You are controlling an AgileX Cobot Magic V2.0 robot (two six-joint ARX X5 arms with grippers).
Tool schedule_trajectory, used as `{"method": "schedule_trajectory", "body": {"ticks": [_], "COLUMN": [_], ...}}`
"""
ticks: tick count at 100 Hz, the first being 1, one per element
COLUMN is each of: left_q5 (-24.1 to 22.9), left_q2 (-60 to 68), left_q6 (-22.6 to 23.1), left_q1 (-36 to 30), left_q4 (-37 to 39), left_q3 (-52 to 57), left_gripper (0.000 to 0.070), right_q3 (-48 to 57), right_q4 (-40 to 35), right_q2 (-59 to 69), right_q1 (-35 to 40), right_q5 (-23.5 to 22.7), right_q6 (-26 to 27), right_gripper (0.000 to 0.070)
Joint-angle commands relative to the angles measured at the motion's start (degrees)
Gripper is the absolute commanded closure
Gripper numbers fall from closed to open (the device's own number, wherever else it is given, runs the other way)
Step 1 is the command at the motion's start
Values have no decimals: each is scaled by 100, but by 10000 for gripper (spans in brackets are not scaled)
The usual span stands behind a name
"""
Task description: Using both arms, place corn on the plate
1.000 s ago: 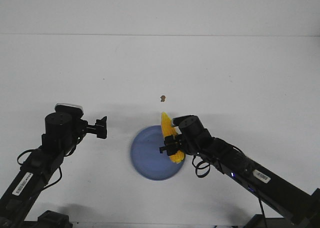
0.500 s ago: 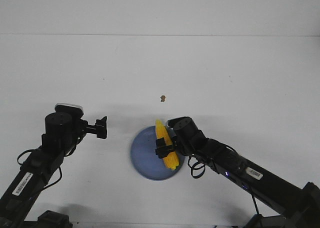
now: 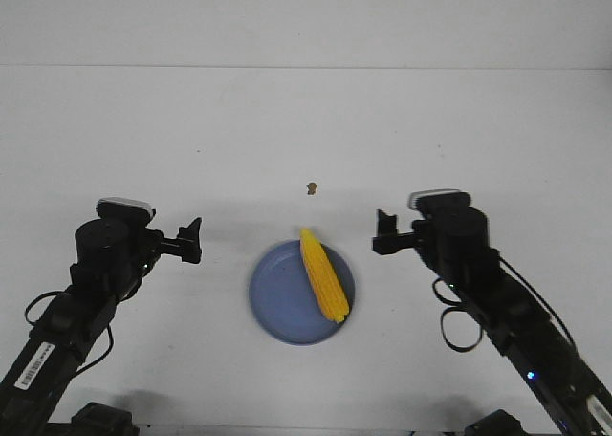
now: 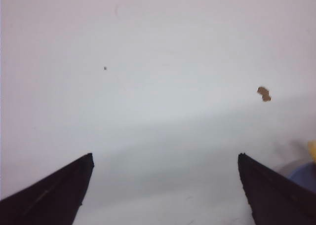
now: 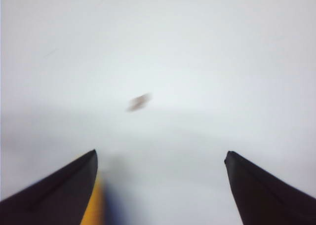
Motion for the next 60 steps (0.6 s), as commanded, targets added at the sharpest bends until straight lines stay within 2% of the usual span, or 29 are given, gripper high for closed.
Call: {"method": "schedule_trajectory", "body": {"ticks": [1,13,26,43,60], "left_q5": [-20,-24,-92,-129,-129], "left_q2": [-22,-111,-249,-662,-1491], "left_q6": [2,0,0,-2,-61], "left_q1": [11,83,247,413,422], "left_q4": [9,-179,-437,-507,-363], "left_q3": [39,37,4,-164,-763], "left_gripper": [117,117,117,117,119], "right_q3": [72,-22,-472,-1285,-2000], "right_q4": [-216,-610,-656,-638,-651], "right_q2": [-348,-1095,-1950,-3099,-4148], "right_q1": [-291,-857,-1198,-1316,-1316], "right_q5": [157,293,339,479,570], "right_q6": [-496,-772,-929,-960,-1279], "right_gripper": [154,154,154,154,155]}}
